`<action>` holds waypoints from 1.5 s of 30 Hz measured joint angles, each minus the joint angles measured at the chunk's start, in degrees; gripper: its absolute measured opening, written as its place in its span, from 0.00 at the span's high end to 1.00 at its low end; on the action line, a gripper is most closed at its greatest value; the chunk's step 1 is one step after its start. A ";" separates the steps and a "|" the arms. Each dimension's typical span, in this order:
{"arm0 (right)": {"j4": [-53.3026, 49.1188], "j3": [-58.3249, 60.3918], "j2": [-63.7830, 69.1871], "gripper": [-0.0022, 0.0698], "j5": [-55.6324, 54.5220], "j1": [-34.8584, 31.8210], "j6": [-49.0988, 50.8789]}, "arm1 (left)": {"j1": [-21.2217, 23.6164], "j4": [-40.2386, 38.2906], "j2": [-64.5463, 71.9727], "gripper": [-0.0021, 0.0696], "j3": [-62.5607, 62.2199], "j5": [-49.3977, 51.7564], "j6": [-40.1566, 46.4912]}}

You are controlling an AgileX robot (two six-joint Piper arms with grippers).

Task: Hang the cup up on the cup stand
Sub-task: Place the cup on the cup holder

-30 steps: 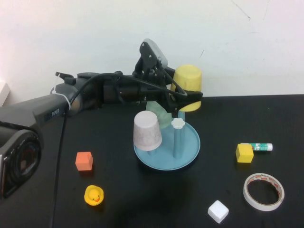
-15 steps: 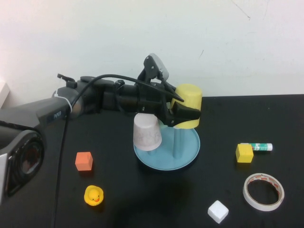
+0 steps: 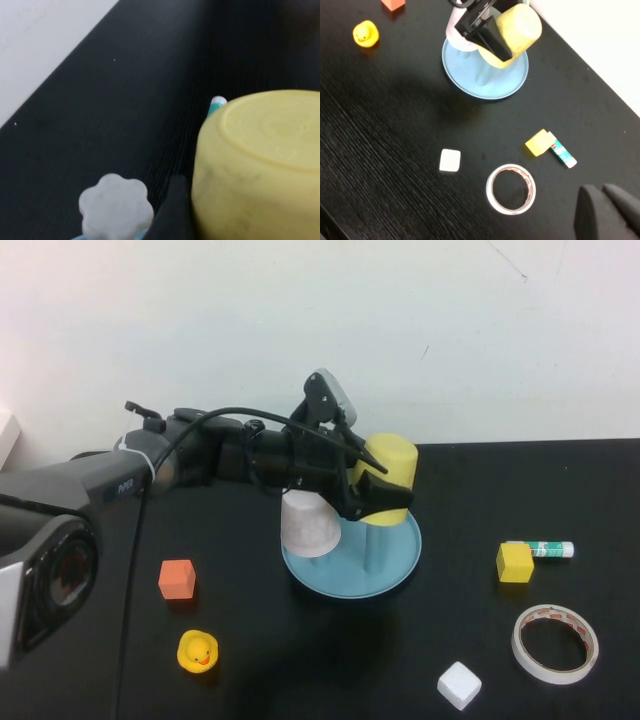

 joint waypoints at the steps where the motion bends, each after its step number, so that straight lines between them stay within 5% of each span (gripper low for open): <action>1: 0.00 0.00 0.00 0.97 0.00 0.00 -0.27 | 0.00 0.86 0.00 0.12 0.00 0.00 0.00; 10: 0.00 0.00 0.00 0.97 0.00 0.00 -2.55 | 0.00 7.67 -4.50 0.12 -0.13 -3.38 -3.96; 20: 0.00 0.00 0.00 0.97 0.00 0.00 -2.95 | -1.05 5.51 -3.33 0.12 -0.22 -4.69 -8.11; 28: 0.48 0.00 0.00 0.97 0.00 0.00 -2.95 | -4.24 3.06 -1.25 0.12 -0.60 -14.89 -7.98; 45: 0.48 0.00 0.00 0.97 0.00 0.00 -2.99 | -4.44 4.33 -0.97 0.12 -0.68 -9.51 -17.33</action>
